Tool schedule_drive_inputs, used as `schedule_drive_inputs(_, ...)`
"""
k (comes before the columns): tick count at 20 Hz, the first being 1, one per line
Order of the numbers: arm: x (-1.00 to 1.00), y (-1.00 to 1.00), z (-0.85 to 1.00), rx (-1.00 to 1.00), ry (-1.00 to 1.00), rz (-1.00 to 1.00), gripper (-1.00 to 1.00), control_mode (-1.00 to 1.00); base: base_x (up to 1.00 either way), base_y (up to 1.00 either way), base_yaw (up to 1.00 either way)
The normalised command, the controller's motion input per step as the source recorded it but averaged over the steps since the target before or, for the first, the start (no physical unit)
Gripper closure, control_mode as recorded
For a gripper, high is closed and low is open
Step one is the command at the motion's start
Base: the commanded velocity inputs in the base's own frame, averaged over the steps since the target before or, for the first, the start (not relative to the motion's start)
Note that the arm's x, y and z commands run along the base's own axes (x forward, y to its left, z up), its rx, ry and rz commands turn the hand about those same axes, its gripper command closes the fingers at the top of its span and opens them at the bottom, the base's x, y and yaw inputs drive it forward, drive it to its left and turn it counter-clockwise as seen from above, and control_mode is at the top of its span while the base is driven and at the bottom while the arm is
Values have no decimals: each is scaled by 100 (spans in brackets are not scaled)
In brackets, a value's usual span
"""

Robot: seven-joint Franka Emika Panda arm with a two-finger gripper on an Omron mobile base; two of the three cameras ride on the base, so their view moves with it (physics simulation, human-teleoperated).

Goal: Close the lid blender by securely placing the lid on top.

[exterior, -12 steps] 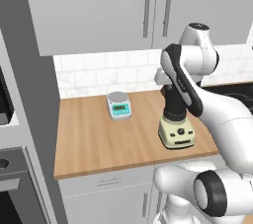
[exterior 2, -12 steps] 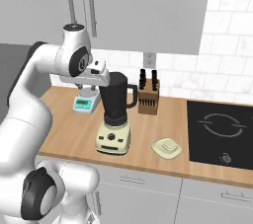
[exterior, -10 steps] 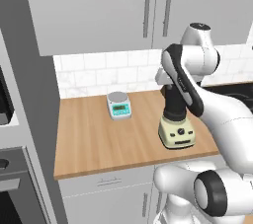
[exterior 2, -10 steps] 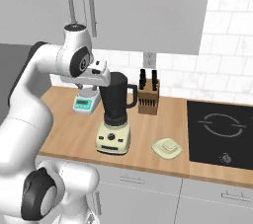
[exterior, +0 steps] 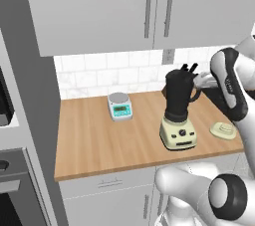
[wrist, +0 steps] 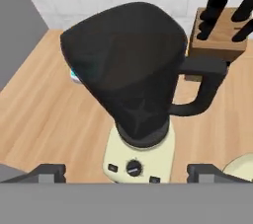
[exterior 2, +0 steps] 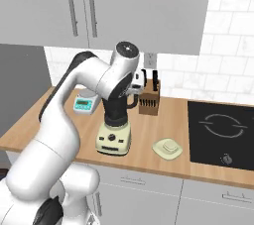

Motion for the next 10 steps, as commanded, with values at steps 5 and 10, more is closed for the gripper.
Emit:
schedule_drive_inputs(5, -2, -100, -7, 0, -15, 21, -100, -100, 0, 0, 0)
schedule_drive_inputs(10, 1, -100, -22, 0, -13, 30, -100, -100, 0, 0, 0)
